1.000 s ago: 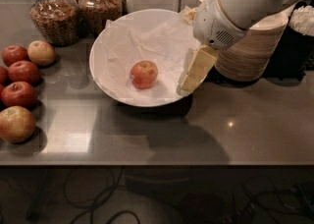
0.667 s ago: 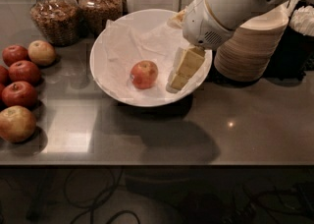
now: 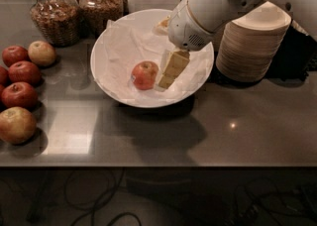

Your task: Pick apple from white bowl

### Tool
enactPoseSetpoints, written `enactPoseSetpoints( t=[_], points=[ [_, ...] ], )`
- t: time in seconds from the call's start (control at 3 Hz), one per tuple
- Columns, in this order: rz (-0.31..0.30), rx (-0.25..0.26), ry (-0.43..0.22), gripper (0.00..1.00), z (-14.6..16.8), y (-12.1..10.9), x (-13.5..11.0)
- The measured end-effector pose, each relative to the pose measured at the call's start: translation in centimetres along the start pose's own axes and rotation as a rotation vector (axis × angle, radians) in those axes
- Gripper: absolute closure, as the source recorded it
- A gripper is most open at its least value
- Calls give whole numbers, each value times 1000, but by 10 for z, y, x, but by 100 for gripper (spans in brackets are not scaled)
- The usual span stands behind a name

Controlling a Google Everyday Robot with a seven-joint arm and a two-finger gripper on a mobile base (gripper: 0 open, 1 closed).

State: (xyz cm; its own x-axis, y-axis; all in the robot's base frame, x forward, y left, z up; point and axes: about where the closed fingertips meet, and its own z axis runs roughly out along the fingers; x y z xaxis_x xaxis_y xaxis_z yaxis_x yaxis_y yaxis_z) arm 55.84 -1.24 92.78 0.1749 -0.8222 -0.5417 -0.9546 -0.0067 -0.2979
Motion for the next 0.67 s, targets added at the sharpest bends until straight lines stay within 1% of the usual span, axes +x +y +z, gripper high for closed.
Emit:
enactPoseSetpoints(
  t=[0.33,0.67],
  points=[
    [-8,-15,-5,21,19,-11,10],
    [-7,-26,-9,18,34,-24,20]
  ],
)
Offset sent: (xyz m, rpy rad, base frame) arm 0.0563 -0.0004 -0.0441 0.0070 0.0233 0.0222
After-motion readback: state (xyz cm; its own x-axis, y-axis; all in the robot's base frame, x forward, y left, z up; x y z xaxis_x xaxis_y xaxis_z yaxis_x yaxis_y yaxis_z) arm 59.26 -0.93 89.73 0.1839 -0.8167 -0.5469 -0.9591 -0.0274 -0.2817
